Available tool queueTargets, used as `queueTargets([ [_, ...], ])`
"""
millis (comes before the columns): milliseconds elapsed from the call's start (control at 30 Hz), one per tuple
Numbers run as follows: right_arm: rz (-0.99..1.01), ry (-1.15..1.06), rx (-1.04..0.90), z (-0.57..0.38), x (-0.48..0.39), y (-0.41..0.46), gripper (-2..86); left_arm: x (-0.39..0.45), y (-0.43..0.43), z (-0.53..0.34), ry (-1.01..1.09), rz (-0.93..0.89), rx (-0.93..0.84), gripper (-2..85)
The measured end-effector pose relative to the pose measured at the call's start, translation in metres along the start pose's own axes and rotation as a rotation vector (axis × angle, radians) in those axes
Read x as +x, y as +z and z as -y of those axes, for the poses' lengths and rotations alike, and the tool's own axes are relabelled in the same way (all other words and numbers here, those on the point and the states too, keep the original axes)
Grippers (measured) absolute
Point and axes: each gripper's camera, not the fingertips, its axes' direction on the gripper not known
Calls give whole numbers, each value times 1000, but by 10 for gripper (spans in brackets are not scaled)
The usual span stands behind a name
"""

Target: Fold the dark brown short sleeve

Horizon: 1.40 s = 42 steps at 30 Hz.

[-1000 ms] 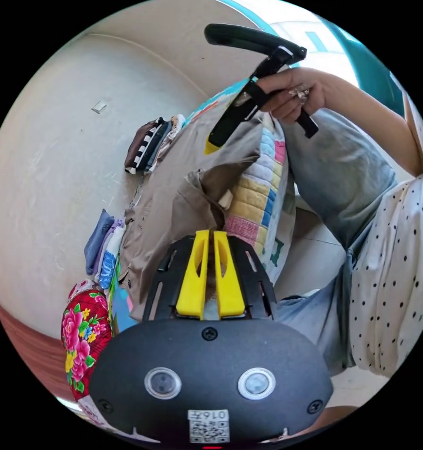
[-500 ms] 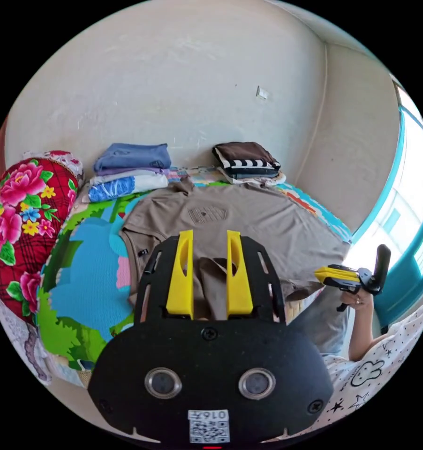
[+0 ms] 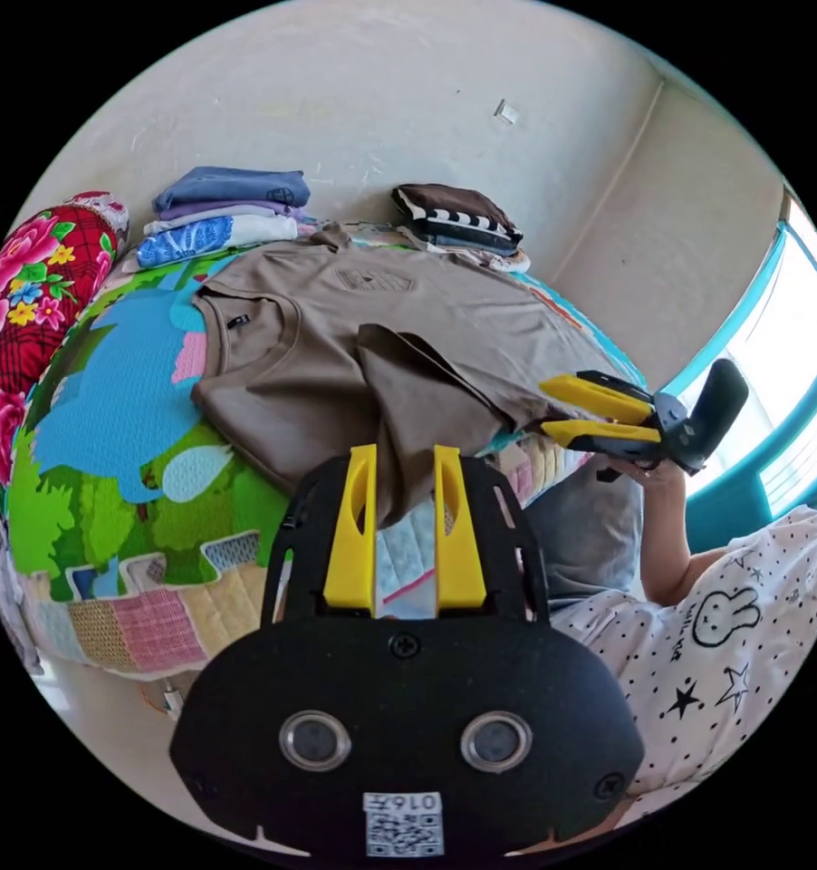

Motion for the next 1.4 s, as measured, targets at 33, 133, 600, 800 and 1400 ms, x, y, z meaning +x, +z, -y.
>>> queueTargets([
  [33, -12, -31, -32, 7, -7, 12, 101, -1, 1, -1, 1, 0, -3, 83],
  [133, -75, -58, -136, 19, -14, 42, 63, -7, 0, -3, 11, -10, -11, 48],
  [600, 59, 576, 21, 22, 129, 11, 12, -35, -34, 15, -27, 75, 105, -3],
  [800, -125, 613, -61, 6, 128, 4, 33, -40, -49, -8, 22, -16, 153, 63],
  [1400, 111, 240, -91, 4, 92, -13, 0, -15, -59, 43, 400, 43, -85, -5],
])
